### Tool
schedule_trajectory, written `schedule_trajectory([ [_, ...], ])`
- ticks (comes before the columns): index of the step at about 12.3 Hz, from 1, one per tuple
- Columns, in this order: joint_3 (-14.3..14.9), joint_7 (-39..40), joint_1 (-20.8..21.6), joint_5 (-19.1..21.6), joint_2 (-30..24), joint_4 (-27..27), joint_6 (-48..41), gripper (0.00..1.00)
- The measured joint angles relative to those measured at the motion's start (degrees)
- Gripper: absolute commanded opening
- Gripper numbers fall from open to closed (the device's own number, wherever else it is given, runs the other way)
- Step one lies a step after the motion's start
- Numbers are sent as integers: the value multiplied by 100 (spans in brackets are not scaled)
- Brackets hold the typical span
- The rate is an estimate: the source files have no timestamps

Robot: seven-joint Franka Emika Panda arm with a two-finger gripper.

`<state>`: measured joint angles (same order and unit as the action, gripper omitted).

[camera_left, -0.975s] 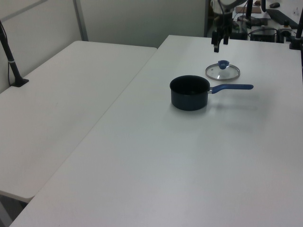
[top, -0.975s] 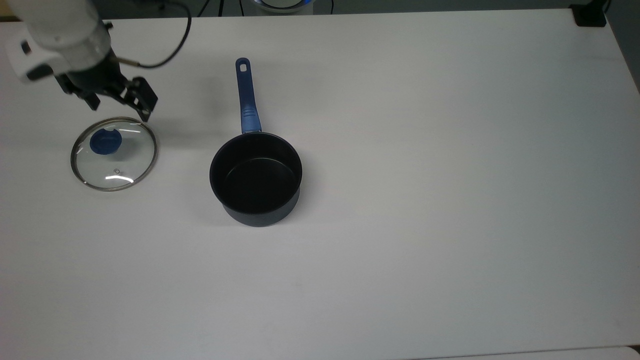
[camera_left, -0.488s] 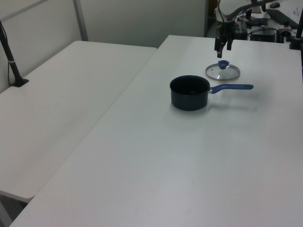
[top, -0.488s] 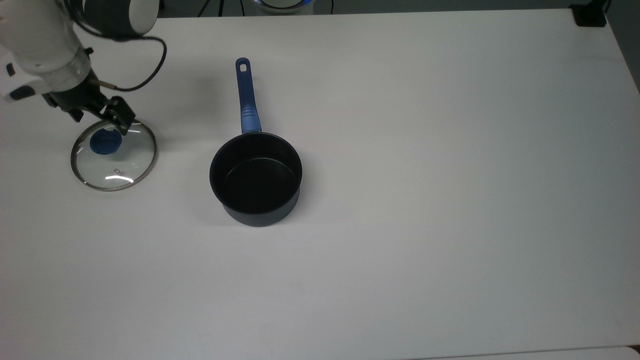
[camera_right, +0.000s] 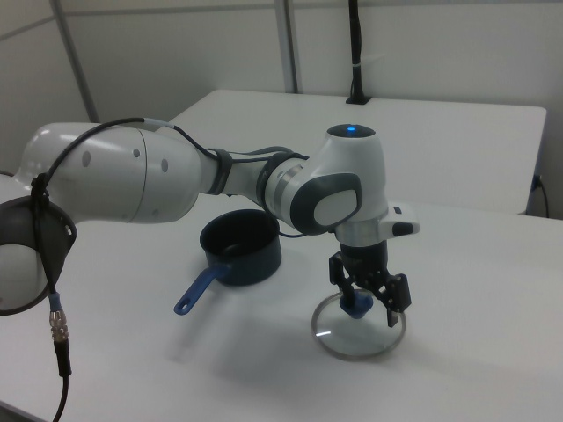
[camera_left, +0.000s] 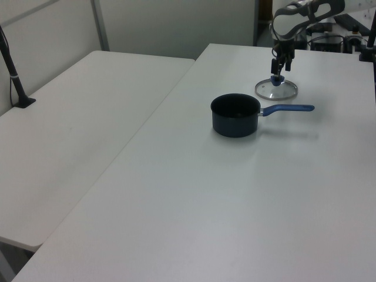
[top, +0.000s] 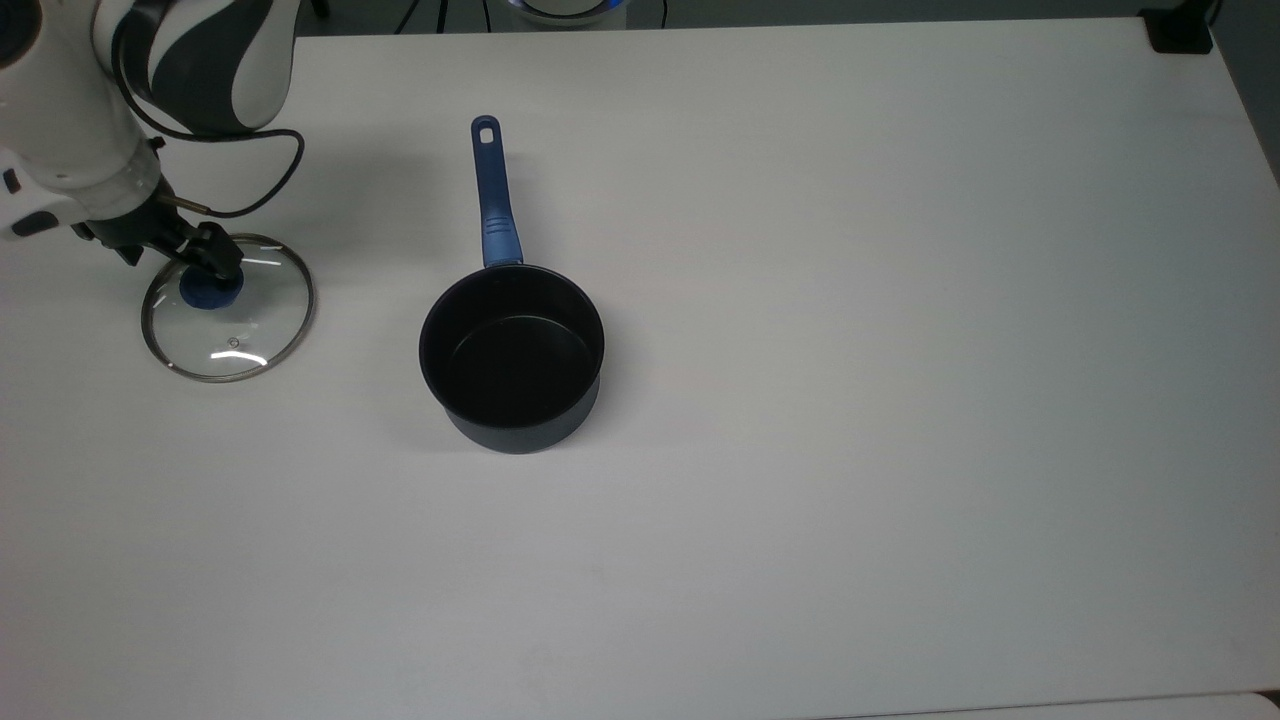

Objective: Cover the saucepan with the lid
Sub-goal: 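Lower the gripper over the lid and close it on the blue knob, then lift the glass lid by its knob off the table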

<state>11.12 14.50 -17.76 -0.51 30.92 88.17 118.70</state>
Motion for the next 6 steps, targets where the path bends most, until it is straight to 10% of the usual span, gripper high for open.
schedule_trajectory([
  [6,-20,0,8,84,-91,-98,0,100],
])
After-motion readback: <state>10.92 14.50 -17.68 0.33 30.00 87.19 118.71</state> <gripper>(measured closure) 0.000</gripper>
